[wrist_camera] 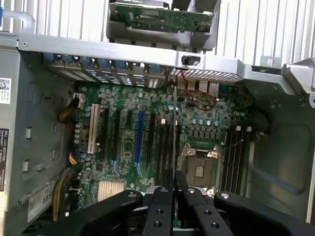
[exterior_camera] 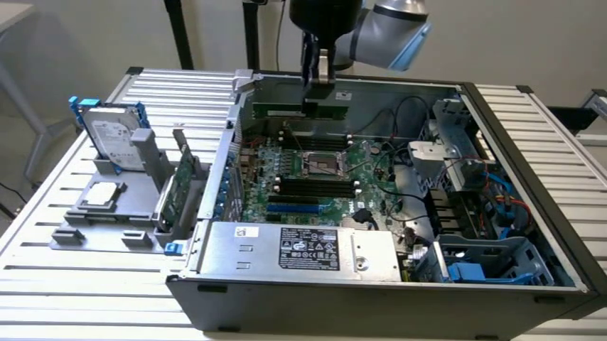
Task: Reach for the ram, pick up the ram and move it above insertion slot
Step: 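Pick up the ram and move it above insertion slot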
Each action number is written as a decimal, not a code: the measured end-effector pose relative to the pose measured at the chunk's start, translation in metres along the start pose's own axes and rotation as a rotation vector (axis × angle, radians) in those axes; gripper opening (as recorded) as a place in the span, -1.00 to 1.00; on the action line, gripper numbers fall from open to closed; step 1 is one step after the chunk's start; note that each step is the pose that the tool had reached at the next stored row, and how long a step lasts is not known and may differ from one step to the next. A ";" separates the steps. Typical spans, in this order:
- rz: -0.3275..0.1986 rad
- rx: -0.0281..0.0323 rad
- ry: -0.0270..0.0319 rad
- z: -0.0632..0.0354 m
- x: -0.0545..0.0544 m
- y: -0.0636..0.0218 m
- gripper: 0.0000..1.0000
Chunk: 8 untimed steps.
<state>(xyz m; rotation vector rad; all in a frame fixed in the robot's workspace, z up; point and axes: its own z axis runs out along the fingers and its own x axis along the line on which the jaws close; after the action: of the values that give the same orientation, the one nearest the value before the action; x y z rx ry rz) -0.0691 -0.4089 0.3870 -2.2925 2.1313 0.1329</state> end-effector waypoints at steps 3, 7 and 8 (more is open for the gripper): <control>0.002 0.0001 0.0000 0.0007 -0.004 -0.0057 -0.74; 0.013 0.0010 -0.0008 0.0021 -0.005 -0.0117 -0.74; 0.017 0.0012 -0.0009 0.0023 -0.005 -0.0130 -0.74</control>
<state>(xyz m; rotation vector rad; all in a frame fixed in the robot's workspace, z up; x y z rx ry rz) -0.0567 -0.4025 0.3844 -2.2738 2.1500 0.1328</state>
